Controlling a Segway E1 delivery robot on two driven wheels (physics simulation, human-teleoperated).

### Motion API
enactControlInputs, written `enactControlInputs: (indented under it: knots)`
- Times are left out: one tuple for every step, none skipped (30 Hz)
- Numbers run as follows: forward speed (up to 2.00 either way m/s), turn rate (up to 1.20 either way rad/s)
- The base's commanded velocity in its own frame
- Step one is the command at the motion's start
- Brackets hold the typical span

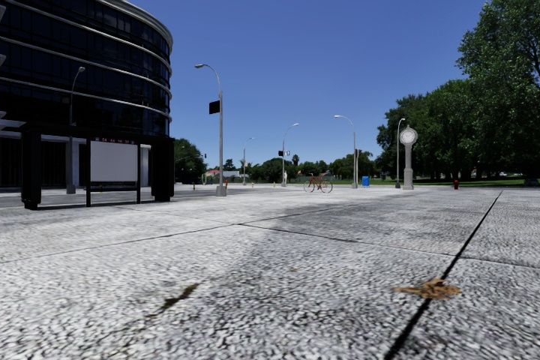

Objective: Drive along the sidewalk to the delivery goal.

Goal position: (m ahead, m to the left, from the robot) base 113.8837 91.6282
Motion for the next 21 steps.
enactControlInputs:
  knots:
    - [0.0,0.0]
    - [0.0,0.0]
    - [0.0,0.0]
    - [0.0,0.0]
    - [0.0,0.0]
    - [0.0,0.0]
    - [0.0,0.0]
    - [0.0,0.0]
    - [0.0,0.0]
    - [0.0,0.0]
    - [0.0,0.0]
    - [0.0,0.0]
    - [0.0,0.0]
    - [0.0,0.0]
    - [0.0,0.0]
    - [0.0,0.0]
    - [0.0,0.0]
    - [0.0,0.0]
    - [0.0,0.0]
    - [0.0,0.0]
    - [0.0,0.0]
